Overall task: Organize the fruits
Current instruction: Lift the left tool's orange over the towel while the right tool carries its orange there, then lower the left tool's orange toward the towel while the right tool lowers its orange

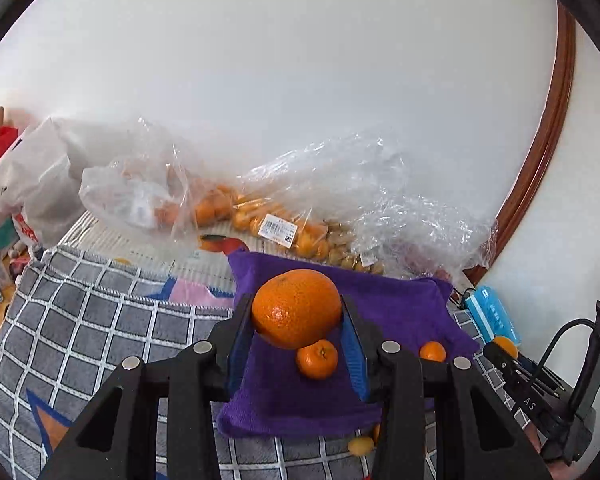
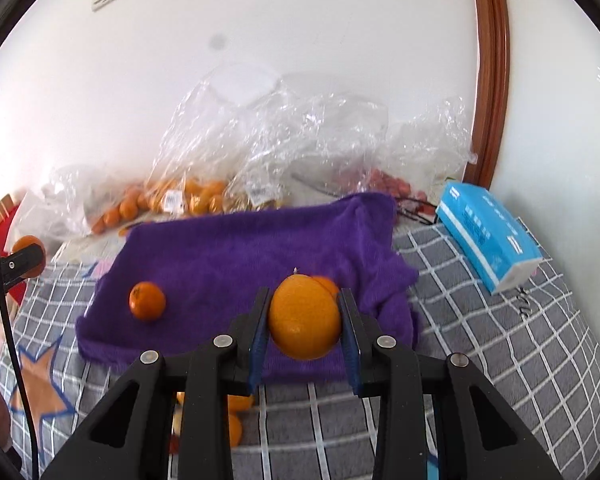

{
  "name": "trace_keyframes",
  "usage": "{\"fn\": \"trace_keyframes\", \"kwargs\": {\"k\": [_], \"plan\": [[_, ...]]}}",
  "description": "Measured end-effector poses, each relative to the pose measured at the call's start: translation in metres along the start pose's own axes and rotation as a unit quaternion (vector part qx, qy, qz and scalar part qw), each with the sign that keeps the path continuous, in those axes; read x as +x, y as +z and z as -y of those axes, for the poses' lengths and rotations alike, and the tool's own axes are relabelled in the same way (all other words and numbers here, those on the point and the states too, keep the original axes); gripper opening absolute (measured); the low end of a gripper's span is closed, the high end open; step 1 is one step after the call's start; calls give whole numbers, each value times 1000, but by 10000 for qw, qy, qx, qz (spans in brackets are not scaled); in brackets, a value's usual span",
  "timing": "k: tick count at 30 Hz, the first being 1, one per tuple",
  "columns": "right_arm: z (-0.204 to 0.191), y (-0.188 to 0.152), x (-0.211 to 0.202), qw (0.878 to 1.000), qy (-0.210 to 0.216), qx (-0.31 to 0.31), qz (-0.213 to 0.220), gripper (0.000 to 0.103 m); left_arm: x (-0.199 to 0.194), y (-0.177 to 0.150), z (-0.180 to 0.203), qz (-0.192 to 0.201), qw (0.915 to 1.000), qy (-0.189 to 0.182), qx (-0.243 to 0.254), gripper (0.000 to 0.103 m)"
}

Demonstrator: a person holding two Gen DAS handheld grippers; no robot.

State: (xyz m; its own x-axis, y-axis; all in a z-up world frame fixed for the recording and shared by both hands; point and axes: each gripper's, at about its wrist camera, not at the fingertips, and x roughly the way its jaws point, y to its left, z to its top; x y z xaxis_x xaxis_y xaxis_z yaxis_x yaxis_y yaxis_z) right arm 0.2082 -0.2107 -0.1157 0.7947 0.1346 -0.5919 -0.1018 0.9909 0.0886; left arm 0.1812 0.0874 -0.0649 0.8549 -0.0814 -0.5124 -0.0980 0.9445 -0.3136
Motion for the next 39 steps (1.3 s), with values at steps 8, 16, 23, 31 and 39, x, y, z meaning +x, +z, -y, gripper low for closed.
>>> {"fn": "trace_keyframes", "kwargs": {"k": [8,16,23,31,39], "plan": [[-4,15,37,9999,67,75,121,32,28,-18,-7,21,10000,32,60,39],[-3,-4,61,9998,52,-69,201,32,42,-35,-15,63,9999,-135,-75,39],[12,-7,71,9998,-47,110,143,32,58,-42,-18,-175,9997,-149,-84,39],[18,-13,85,9997,-42,214,-84,32,61,-46,-13,-217,9993,-302,-13,39],[15,-18,91,9995,70,211,-217,32,72,-51,-13,-415,9986,-342,-12,39]]}}
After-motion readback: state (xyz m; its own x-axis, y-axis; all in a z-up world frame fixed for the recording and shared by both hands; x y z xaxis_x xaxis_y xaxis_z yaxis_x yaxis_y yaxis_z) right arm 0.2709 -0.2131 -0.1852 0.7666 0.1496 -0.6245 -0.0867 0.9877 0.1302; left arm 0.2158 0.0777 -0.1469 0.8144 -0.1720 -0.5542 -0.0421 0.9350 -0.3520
